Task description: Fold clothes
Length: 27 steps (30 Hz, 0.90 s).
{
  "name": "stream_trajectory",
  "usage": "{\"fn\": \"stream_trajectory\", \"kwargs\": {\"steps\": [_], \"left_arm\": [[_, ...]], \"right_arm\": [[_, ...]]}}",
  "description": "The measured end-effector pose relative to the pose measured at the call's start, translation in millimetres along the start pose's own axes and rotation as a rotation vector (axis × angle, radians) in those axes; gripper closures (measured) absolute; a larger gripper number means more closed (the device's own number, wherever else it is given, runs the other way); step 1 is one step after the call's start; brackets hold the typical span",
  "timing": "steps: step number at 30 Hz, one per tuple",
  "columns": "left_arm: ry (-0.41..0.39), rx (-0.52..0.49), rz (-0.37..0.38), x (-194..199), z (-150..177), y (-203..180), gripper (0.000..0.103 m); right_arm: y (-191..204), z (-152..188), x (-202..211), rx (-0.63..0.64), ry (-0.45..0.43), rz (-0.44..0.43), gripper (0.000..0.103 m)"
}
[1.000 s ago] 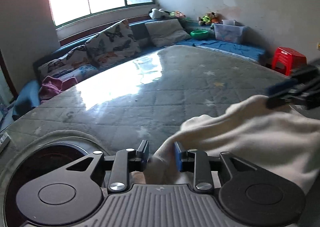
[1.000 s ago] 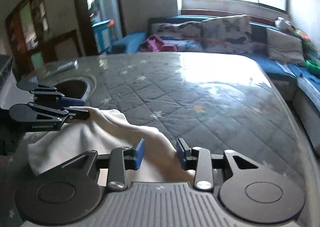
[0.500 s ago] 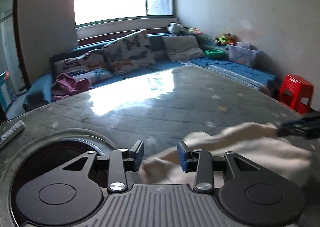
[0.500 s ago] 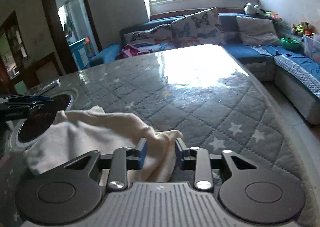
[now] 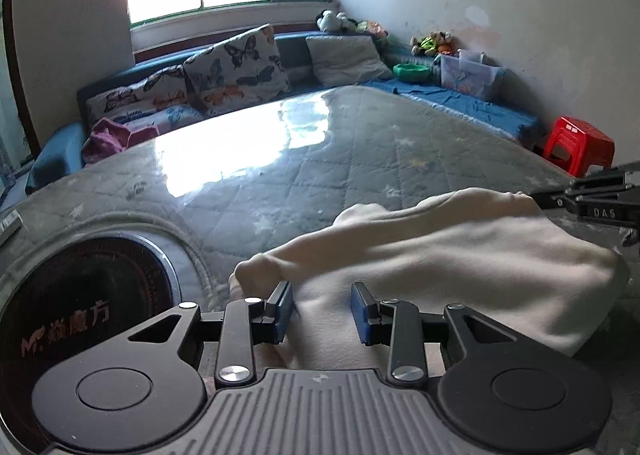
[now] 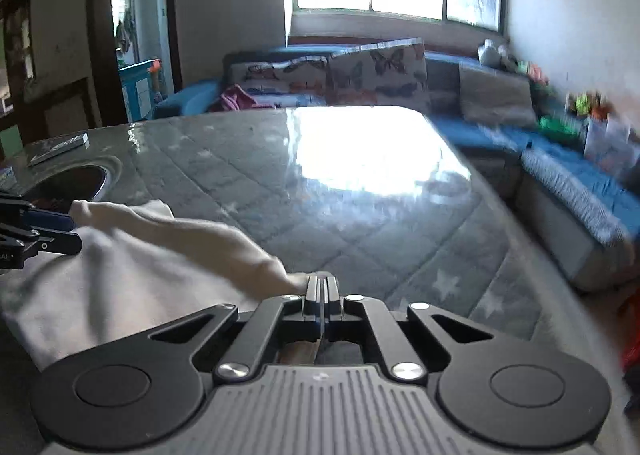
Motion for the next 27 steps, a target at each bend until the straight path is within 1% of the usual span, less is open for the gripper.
{"fn": "stream_trajectory", "kwargs": {"steps": [2, 4, 7, 9, 11, 14, 16, 17, 21, 23, 25, 27], "left_arm": [[0.007, 0.006, -0.002, -2, 0, 2, 0.068], [-0.005, 0.003, 0.004, 1, -4, 1, 0.068], [-0.021, -0.007, 0.027, -1, -14, -6, 0.073], [-0.026, -0.015, 0.044, -5, -21, -13, 0.074], [-0.022, -0.023, 0.055, -12, -25, -18, 0.077], [-0.003, -0.024, 0.050, -26, -28, -21, 0.081], [0.012, -0.008, 0.046, -32, -28, -18, 0.081], [0.013, -0.005, 0.051, -33, -29, -18, 0.081], [0.010, -0.006, 0.065, -36, -31, -21, 0.081], [0.017, -0.009, 0.067, -40, -31, -23, 0.081], [0.031, -0.005, 0.062, -46, -30, -23, 0.081], [0.039, -0.001, 0.061, -51, -29, -22, 0.080]], "right_arm": [[0, -1, 3, -0.016, -0.009, -0.005, 0.100], [1, -3, 7, -0.028, -0.020, -0.013, 0.098], [8, -7, 15, -0.011, -0.046, -0.056, 0.096], [16, -7, 11, 0.009, -0.044, -0.086, 0.096], [22, -5, 4, 0.033, -0.026, -0.088, 0.096], [22, -6, -2, 0.028, -0.001, -0.080, 0.096], [23, -8, -5, 0.027, 0.009, -0.075, 0.096], [26, -13, -2, 0.036, -0.002, -0.078, 0.096], [46, -30, -2, 0.080, -0.023, -0.122, 0.093], [58, -35, -11, 0.100, -0.017, -0.147, 0.093], [68, -38, -22, 0.116, 0.001, -0.166, 0.093], [78, -36, -38, 0.137, 0.038, -0.169, 0.093]]}}
Point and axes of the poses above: each gripper's, at about its wrist camera, not at the fingertips, and x roughly against the way its jaws point, y to its left, z to its underside, the point moved 8 cm from there along -x, roughly the way its jaws point, and after that the axes turned 2 degrees about -z, right-handed, at the moved point
